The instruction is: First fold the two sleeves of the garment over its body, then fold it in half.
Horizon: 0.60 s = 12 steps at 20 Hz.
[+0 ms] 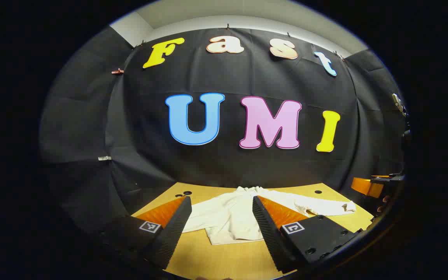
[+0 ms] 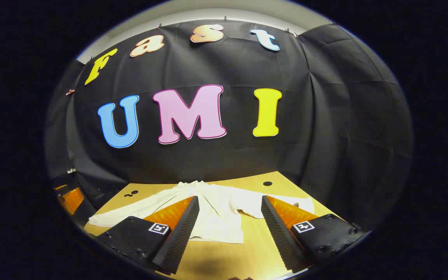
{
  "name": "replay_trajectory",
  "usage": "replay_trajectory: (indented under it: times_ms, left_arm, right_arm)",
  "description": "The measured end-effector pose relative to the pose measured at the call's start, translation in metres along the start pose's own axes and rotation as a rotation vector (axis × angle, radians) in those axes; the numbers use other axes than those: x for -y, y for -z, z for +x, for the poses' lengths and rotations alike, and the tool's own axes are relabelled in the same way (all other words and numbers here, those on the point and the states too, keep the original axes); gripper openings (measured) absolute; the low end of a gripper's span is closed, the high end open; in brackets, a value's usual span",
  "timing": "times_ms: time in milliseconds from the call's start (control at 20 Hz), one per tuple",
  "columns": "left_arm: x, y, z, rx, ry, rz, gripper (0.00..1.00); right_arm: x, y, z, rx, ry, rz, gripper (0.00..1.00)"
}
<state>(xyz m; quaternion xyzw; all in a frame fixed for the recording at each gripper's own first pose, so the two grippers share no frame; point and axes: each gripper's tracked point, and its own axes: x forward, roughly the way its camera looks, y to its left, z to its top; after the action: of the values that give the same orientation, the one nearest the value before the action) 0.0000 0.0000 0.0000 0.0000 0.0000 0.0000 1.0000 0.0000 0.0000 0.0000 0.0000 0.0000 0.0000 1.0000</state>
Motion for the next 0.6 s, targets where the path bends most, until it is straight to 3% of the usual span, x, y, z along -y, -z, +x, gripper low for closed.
replay_trajectory:
  times_ms: [350,600]
  left_arm:
    - [0.007,0.006,0.011,-0.015,0.010,0.028,0.97]
    - [0.012,0.015,0.020,-0.048,0.013,-0.006,0.97]
  right_arm:
    - [0.002,0.007,0.007,-0.033,-0.004,-0.001,0.98]
    - [0.005,0.012,0.019,-0.068,-0.004,0.012,0.98]
